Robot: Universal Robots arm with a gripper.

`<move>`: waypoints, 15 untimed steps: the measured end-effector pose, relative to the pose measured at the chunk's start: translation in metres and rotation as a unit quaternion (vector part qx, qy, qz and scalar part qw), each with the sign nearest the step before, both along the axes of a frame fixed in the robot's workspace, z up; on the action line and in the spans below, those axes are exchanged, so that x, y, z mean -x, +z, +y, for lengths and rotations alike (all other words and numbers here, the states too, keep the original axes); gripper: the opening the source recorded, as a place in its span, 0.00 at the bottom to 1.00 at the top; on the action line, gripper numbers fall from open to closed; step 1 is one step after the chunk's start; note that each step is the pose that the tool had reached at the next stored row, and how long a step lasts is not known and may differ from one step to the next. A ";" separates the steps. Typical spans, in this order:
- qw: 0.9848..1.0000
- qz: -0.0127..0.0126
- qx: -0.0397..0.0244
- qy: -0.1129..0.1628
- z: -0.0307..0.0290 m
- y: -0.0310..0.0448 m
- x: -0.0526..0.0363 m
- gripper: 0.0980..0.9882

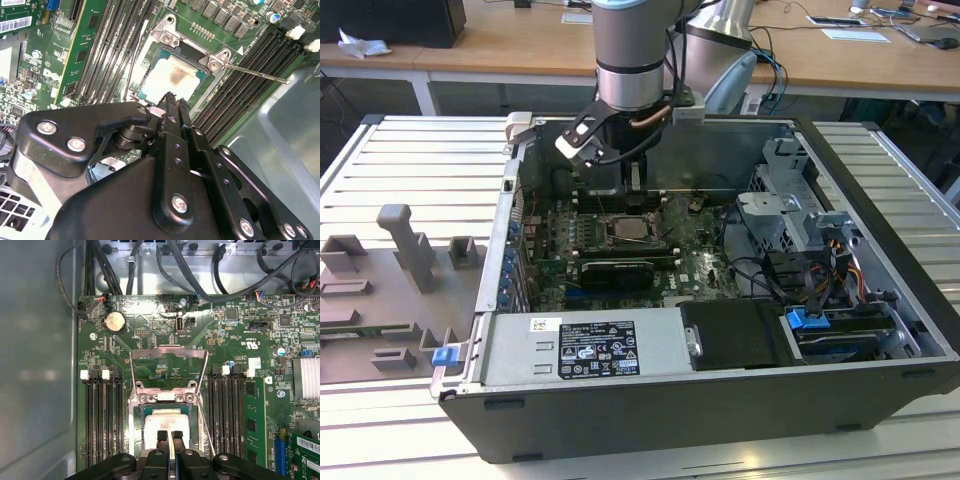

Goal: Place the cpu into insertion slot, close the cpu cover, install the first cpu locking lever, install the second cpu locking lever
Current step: 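Close the cpu cover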

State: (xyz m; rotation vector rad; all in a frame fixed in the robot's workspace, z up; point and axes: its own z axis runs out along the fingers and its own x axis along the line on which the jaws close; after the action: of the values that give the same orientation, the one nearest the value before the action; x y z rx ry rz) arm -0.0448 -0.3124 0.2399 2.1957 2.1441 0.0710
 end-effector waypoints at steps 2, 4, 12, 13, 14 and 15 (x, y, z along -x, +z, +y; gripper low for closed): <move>1.000 0.000 0.000 -0.001 0.0000 0.0009 0.0000 0.08; 1.000 0.000 0.000 -0.001 0.0000 0.0022 0.0000 0.08; 1.000 0.000 0.000 -0.003 0.0000 0.0101 0.0000 0.08; 1.000 0.000 0.000 -0.003 0.0000 0.0116 0.0000 0.08; 1.000 0.000 0.000 -0.003 0.0000 0.0141 0.0000 0.08; 1.000 0.000 0.000 -0.003 0.0000 0.0140 -0.0005 0.08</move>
State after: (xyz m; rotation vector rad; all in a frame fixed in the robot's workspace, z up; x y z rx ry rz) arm -0.0443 -0.3123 0.2539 2.2026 2.1364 0.0702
